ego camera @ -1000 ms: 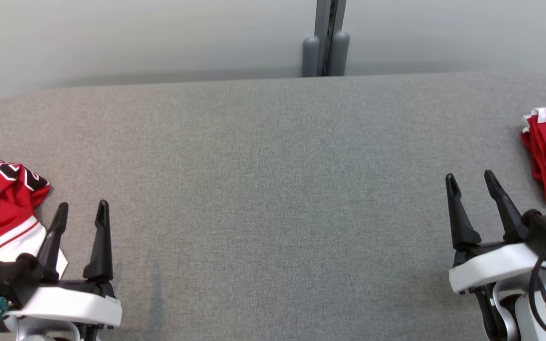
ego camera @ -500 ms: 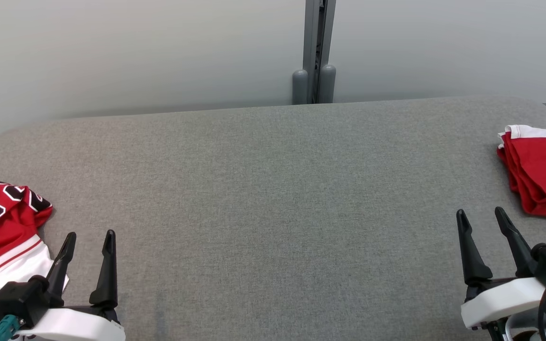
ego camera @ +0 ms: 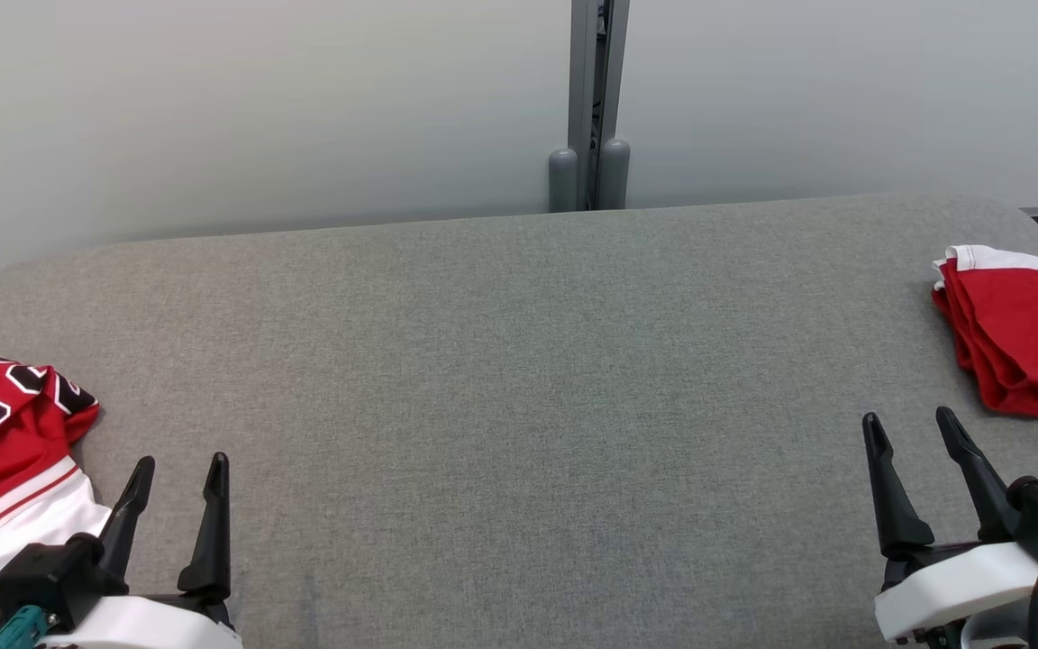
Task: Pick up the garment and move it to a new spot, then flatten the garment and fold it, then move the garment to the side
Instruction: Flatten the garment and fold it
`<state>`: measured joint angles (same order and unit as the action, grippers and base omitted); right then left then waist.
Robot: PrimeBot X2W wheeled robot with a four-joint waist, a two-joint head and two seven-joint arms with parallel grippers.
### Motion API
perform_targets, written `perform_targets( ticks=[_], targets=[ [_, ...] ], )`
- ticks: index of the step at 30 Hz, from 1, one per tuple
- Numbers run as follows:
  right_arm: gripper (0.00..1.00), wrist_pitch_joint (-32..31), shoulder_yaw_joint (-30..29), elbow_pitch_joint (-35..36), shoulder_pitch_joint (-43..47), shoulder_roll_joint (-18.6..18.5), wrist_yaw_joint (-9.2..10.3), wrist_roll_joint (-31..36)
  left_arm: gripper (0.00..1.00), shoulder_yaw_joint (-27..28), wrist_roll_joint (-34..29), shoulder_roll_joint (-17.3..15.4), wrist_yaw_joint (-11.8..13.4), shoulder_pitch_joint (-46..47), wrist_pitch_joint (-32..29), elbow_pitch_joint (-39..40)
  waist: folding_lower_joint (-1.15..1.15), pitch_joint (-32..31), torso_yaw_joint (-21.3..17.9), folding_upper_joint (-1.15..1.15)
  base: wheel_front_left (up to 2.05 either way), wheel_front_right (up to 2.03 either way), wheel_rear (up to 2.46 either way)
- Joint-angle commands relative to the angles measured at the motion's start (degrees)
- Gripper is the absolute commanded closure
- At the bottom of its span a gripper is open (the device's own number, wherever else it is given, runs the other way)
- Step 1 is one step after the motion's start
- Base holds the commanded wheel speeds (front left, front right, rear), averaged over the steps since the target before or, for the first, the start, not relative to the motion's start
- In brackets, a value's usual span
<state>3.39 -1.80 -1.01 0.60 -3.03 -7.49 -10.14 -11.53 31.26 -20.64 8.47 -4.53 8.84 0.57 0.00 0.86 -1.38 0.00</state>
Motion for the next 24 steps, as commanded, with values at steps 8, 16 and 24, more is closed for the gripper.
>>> perform_targets(
  ticks=[8,16,24],
  targets=[
    [0.00,-0.4,-0.1,0.5,0.5,-0.1,-0.02,-0.4,0.00,-0.3,0.3,-0.2,0.3,0.2,-0.1,-0.1,0.00,0.5,0.2,0.00,0.00,0.00,0.00],
    [0.00,-0.6,-0.2,0.7,0.8,0.0,-0.02,-0.4,0.00,-0.7,0.3,-0.2,0.6,0.8,-0.1,-0.6,0.00,0.4,0.3,0.00,0.00,0.00,0.00],
    [0.00,-0.9,-0.5,1.6,0.9,0.0,-0.02,-0.2,0.00,-0.5,0.6,0.1,0.6,2.0,0.5,-0.9,0.00,0.8,1.6,0.00,0.00,0.00,0.00]
  ],
)
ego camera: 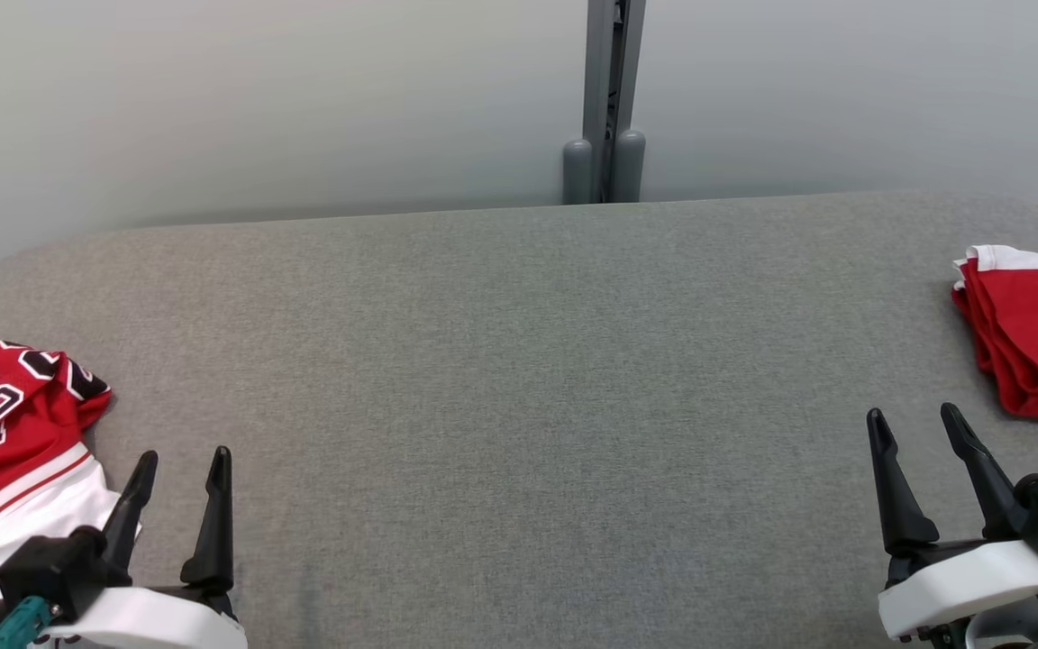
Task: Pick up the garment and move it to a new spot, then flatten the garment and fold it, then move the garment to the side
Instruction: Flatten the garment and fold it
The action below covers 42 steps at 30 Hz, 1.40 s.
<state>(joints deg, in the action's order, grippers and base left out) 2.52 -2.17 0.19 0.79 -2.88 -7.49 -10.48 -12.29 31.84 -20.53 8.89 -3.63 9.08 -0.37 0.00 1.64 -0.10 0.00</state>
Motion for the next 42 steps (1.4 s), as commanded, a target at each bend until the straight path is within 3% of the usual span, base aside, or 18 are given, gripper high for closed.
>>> perform_targets(
  ticks=[1,15,24,42],
  targets=[
    [0.00,-0.1,-0.1,0.6,0.7,-0.1,-0.02,0.1,0.00,0.4,0.3,0.0,0.2,1.1,0.3,0.0,0.00,0.1,0.7,0.00,0.00,0.00,0.00],
    [0.00,-2.0,2.7,4.9,0.5,-0.2,-0.02,-0.8,0.00,2.3,2.0,0.0,-1.1,4.4,2.7,-2.2,0.00,0.3,13.2,0.00,0.00,0.00,0.00],
    [0.00,-2.7,5.2,5.6,0.1,-0.2,-0.02,-2.3,0.00,3.2,2.1,-0.1,-0.4,3.8,3.6,-2.3,0.00,-0.4,20.1,0.00,0.00,0.00,0.00],
    [0.00,-2.4,5.3,5.1,-0.1,-0.2,-0.02,-1.5,0.00,3.1,2.6,-0.1,0.7,3.3,3.3,-0.8,0.00,0.7,22.1,0.00,0.00,0.00,0.00]
  ],
)
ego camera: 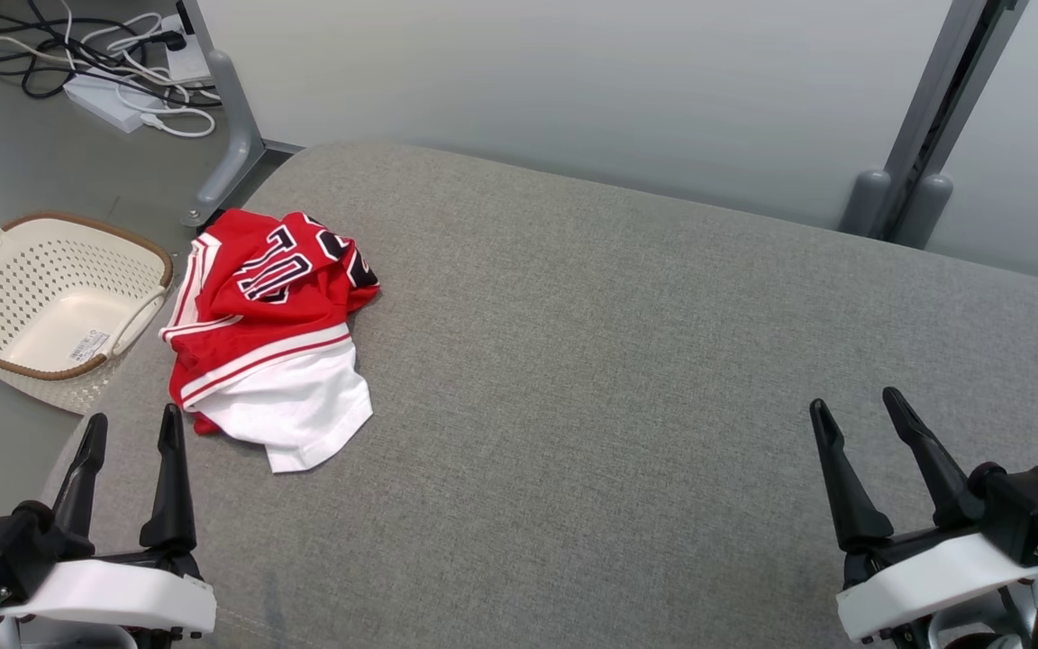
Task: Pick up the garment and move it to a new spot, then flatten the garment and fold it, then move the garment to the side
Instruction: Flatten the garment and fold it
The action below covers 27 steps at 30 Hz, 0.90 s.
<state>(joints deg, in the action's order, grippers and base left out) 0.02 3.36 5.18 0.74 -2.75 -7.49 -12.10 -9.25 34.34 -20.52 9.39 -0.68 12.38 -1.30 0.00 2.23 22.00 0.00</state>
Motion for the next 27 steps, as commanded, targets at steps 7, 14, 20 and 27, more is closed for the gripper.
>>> perform_targets(
  ticks=[7,14,20,27],
  targets=[
    [0.00,-0.6,-0.5,1.0,-1.1,-0.3,-0.02,1.8,0.00,-0.1,-0.7,-0.1,0.8,1.6,0.4,0.3,0.00,1.6,-0.3,0.00,0.00,0.00,0.00],
    [0.00,-2.9,-1.1,4.2,-3.3,-0.9,-0.02,4.5,0.00,0.8,-0.9,1.2,0.6,5.9,1.5,-0.8,0.00,6.8,-2.1,0.00,0.00,0.00,0.00],
    [0.00,-5.8,-1.3,8.5,-6.5,-2.9,-0.02,7.0,0.00,0.3,-0.7,3.3,-1.6,13.0,2.2,-8.1,0.00,13.8,-4.7,0.00,0.00,0.00,0.00],
    [0.00,-8.1,-1.6,12.3,-8.8,-4.2,-0.02,9.2,0.00,-0.4,1.5,6.8,-6.7,21.7,2.5,-25.6,0.00,19.5,-6.8,0.00,0.00,0.00,0.00]
  ],
)
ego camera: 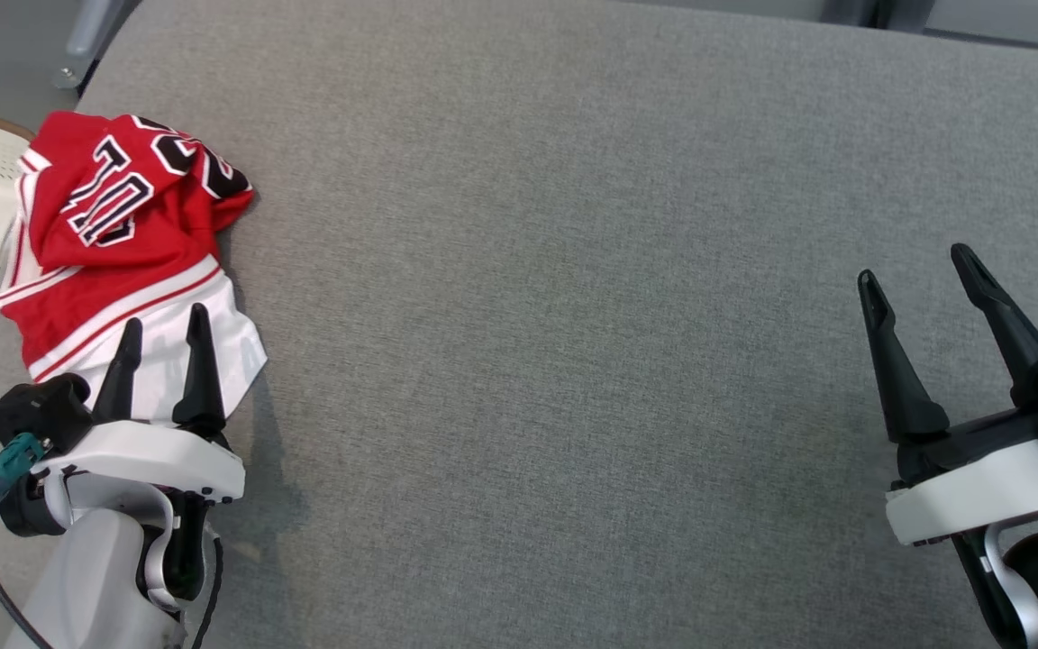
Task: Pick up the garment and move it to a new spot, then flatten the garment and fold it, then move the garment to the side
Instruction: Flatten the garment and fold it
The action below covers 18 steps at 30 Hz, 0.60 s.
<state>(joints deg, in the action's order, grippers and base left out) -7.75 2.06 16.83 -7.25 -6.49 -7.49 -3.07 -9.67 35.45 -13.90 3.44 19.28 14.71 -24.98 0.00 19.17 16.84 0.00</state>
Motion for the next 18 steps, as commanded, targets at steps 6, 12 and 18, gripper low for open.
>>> perform_targets(
  ticks=[6,12,18],
  targets=[
    [0.00,-1.0,-0.7,1.9,-1.5,-0.7,-0.02,1.0,0.00,-1.3,1.2,2.0,-4.6,6.7,-0.2,-14.8,0.00,4.4,-2.5,0.00,0.00,0.00,0.00],
    [0.00,-1.1,-1.1,2.1,-1.7,-0.7,-0.02,1.3,0.00,-3.0,2.7,4.0,-7.5,10.4,-5.9,-28.2,0.00,5.3,-2.8,0.00,0.00,0.00,0.00],
    [0.00,0.0,-2.0,1.3,-1.1,-0.2,-0.02,1.6,1.00,-2.8,1.5,2.5,-8.3,13.1,-1.3,-31.9,0.00,3.3,-3.4,0.00,0.00,0.00,0.00]
  ],
)
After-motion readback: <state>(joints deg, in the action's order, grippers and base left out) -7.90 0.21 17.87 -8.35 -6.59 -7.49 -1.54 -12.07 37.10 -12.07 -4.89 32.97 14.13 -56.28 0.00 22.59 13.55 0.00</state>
